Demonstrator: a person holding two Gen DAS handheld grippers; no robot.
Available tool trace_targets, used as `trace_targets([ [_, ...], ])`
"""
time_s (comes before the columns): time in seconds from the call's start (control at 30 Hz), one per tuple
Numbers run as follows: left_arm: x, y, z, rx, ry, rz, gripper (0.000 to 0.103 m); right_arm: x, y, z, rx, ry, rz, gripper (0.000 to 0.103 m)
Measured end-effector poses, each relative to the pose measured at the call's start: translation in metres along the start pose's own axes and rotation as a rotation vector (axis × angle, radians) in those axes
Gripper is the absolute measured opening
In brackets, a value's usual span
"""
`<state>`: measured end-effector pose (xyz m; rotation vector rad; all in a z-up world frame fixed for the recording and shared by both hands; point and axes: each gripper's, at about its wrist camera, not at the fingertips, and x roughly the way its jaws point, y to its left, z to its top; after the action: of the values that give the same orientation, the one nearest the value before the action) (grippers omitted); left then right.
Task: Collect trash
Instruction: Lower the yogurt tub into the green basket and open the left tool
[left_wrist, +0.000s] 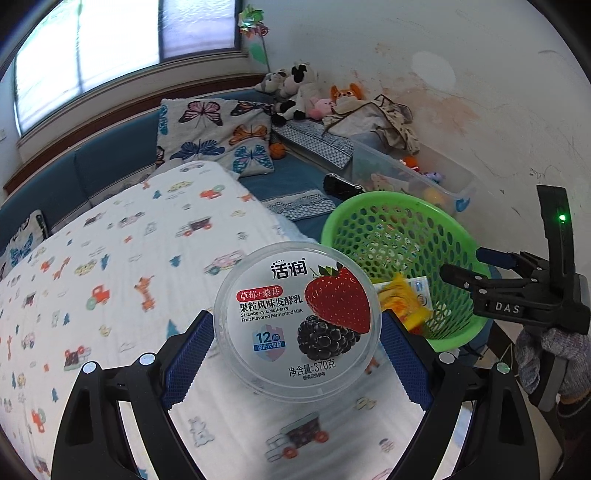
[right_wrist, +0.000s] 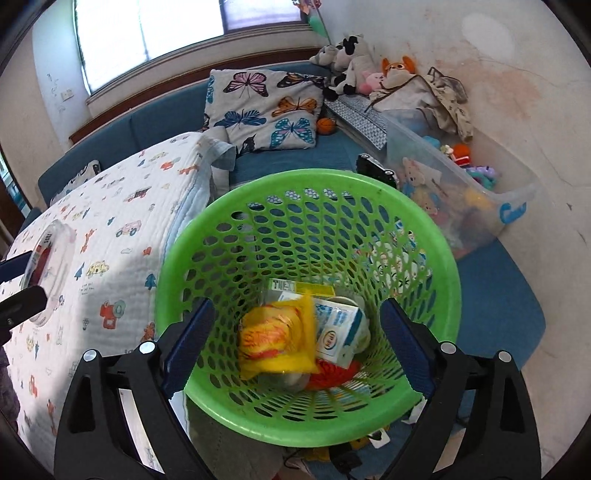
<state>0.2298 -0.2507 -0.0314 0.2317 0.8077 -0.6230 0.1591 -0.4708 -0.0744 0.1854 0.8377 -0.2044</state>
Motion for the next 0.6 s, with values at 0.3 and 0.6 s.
trace_targets([
  [0.3,0.019,-0.020,0.016,0.024,0.016,-0.021,0.087,-0.023,-0.011,-0.009,0.000,-0.028,-0.019,0.090],
  [0.6,0.045,-0.050,0.027,0.068,0.055,-0.035,0.087,-0.035,-0.024,-0.020,0.021,-0.027,-0.035,0.090],
])
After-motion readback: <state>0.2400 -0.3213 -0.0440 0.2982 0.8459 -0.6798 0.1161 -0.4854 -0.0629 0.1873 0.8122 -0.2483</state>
